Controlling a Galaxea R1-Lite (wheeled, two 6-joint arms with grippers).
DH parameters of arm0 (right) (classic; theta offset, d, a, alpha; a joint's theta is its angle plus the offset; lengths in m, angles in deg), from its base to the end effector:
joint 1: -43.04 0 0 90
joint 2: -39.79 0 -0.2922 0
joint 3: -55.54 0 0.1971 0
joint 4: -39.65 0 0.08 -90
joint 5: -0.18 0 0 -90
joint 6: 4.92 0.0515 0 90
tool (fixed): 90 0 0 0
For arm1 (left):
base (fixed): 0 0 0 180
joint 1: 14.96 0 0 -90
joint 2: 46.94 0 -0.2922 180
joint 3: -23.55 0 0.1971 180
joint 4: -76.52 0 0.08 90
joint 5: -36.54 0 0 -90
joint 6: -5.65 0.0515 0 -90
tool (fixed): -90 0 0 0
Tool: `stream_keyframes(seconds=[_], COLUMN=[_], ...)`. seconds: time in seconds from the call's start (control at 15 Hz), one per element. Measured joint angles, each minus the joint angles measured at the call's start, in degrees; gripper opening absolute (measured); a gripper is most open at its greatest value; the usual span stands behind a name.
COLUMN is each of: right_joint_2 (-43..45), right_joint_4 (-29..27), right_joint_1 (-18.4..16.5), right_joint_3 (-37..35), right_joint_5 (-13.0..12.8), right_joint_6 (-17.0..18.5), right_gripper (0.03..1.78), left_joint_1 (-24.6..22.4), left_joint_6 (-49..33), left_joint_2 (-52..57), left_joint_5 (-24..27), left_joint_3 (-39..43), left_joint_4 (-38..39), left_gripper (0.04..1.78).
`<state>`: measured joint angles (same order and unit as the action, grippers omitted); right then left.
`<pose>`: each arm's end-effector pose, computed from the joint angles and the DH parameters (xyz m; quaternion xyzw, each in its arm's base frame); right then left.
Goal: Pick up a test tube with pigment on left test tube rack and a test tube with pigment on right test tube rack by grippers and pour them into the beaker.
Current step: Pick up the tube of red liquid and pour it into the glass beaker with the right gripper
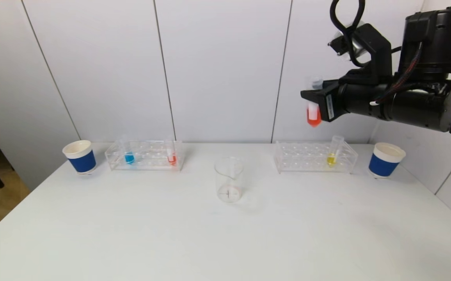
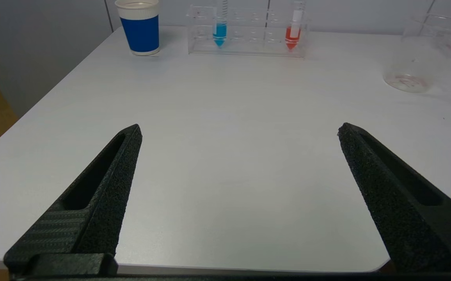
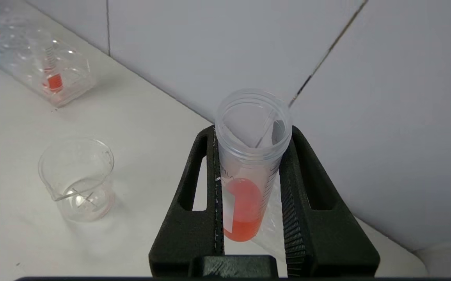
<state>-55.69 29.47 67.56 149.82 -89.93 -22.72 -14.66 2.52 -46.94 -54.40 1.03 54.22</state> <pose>0.3220 0.1468 0.2608 -0.1714 0.0632 0.2228 0.9576 0.0214 0.0007 0.0760 -0.0273 -0.0021 0.0055 0.9996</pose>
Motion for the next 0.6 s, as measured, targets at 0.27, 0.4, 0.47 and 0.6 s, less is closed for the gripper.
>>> stream_keyframes(seconds=[0.27,0.4,0.47,0.6], right_joint_2=[-1.29,-2.05,-2.34,-2.82], right_joint_4=[0.11,0.09,0.12,0.2], right_joint_1=[0.77,0.77,0.72,0.22], right_joint_3=[0.45,0.5,0.52,0.65], right_joint_5=[1.1,1.15,1.16,2.45], right_joint_6=[-7.8,-11.8,-13.81,-17.86], right_gripper=[0.48,0.48,0.48,0.48], left_joint_1=[0.0,-0.01,0.0,-0.01], left_joint_6=[0.0,0.02,0.02,0.0], left_joint_2=[0.0,0.0,0.0,0.0], left_joint_5=[0.0,0.0,0.0,0.0], left_joint_3=[0.0,0.0,0.0,0.0], left_joint_4=[0.0,-0.04,-0.04,-0.01], left_gripper=[1.76,1.76,1.76,1.76])
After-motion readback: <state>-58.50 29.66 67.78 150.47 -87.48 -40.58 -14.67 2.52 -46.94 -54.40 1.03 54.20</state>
